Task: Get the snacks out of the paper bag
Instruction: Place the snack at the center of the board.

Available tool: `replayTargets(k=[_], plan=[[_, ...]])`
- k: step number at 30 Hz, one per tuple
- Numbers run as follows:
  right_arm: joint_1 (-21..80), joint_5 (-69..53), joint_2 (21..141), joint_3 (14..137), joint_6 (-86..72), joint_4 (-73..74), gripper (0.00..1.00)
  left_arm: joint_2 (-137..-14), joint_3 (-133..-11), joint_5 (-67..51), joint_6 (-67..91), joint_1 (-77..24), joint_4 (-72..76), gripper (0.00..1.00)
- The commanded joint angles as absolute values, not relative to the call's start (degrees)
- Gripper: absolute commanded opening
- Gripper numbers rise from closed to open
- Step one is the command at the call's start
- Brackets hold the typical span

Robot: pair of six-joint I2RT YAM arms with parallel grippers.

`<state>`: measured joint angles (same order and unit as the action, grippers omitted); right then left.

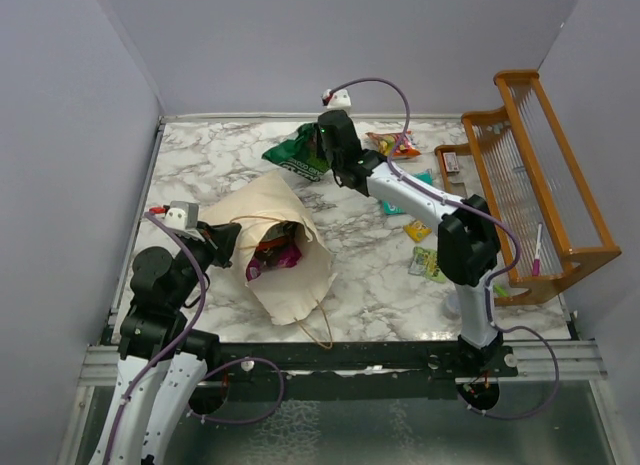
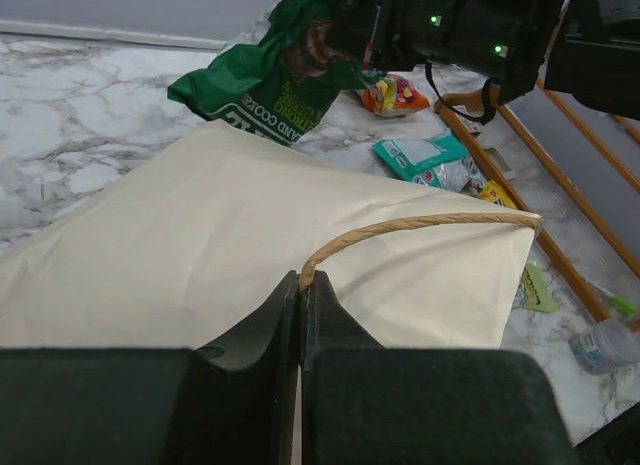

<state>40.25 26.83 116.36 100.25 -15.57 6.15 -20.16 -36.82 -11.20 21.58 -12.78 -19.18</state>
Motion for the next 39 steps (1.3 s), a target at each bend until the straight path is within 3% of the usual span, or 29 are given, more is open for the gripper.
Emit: replayTargets(k=[1, 6, 16, 20, 22, 26, 31, 34, 39], plan=[[39.3, 21.2, 121.0, 107.3, -25.8, 9.7, 0.01, -19.8, -37.1, -9.7, 22.0, -12.8, -19.8, 0.00], [37.1, 18.1, 124.2, 110.6, -31.8, 11.5, 0.01, -19.2, -37.1, -9.8, 22.0, -13.2, -19.8, 0.00], [29.4, 25.3, 130.2, 111.7, -29.6, 12.7, 0.06, -19.3, -37.2, -9.2, 22.0, -13.3, -19.9, 0.00], [27.7, 25.5, 129.4, 109.2, -25.0, 11.2, 0.22, -19.5, -37.1, -9.2, 22.0, -13.2, -19.8, 0.00], [27.4, 24.6, 127.3, 106.6, -20.5, 8.5, 0.24, -19.6, -37.1, -9.2, 22.0, -13.3, -19.7, 0.00], [27.4, 17.0, 119.4, 102.7, -15.0, 8.5, 0.41, -19.9, -37.1, -9.5, 22.0, -13.3, -19.7, 0.00], [27.4, 14.5, 103.7, 82.7, -16.5, 0.2, 0.68, -19.5, -36.9, -9.3, 22.1, -13.3, -19.5, 0.00], [27.4, 12.4, 96.0, 72.1, -15.7, -3.0, 0.77, -19.9, -37.0, -9.4, 22.1, -13.3, -19.5, 0.00], [27.4, 9.2, 86.1, 58.9, -12.8, -4.5, 0.80, -20.1, -37.0, -9.6, 22.1, -13.3, -19.5, 0.00]])
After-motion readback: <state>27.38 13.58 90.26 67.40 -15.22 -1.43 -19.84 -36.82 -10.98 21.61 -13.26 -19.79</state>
